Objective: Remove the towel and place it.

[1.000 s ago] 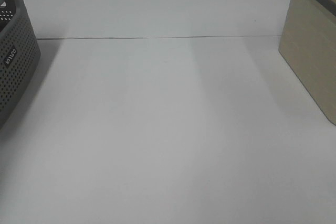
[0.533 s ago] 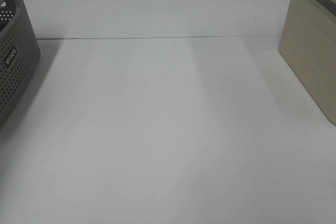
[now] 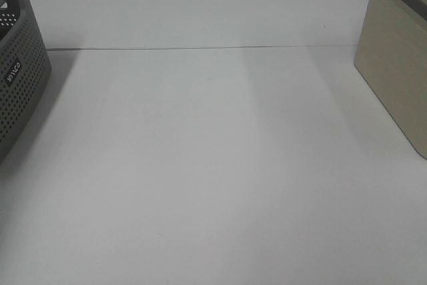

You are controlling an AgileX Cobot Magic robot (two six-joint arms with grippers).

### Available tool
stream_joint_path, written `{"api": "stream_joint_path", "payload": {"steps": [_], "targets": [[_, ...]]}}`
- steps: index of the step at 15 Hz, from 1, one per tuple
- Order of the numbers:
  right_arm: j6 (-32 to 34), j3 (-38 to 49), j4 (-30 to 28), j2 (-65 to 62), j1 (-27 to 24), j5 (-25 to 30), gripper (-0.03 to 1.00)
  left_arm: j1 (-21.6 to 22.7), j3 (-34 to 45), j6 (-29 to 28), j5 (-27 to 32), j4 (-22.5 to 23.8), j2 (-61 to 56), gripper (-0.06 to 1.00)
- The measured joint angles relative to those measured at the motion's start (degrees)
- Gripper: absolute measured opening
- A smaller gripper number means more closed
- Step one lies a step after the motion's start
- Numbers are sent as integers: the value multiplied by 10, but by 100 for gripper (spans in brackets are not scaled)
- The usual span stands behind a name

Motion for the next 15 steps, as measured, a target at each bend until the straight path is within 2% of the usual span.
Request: {"api": "stream_joint_path", "payload": {"steps": [2, 4, 6, 8, 10, 12, 13, 15], "targets": [[0, 0, 0, 0, 0, 0, 77, -3, -33, -101, 15, -28, -19, 0], [0, 0, 1, 0, 0, 0, 77, -19, -50, -153, 17, -59, -40, 0], [0, 0, 2, 0, 0, 0, 77, -55, -65, -187, 18, -92, -71, 0], [0, 0, 3, 0, 0, 0, 77, -101, -73, -229, 19, -100, -103, 0], [0, 0, 3, 0, 0, 0, 77, -150, -73, -256, 19, -81, -133, 0], [0, 0, 4, 0, 0, 0, 77, -215, -73, -268, 20, -26, -171, 0], [0, 0, 4, 0, 0, 0, 77, -235, -73, -272, 21, -5, -189, 0], [0, 0, 5, 0, 0, 0, 77, -266, -73, -278, 22, 7, -226, 0]]}}
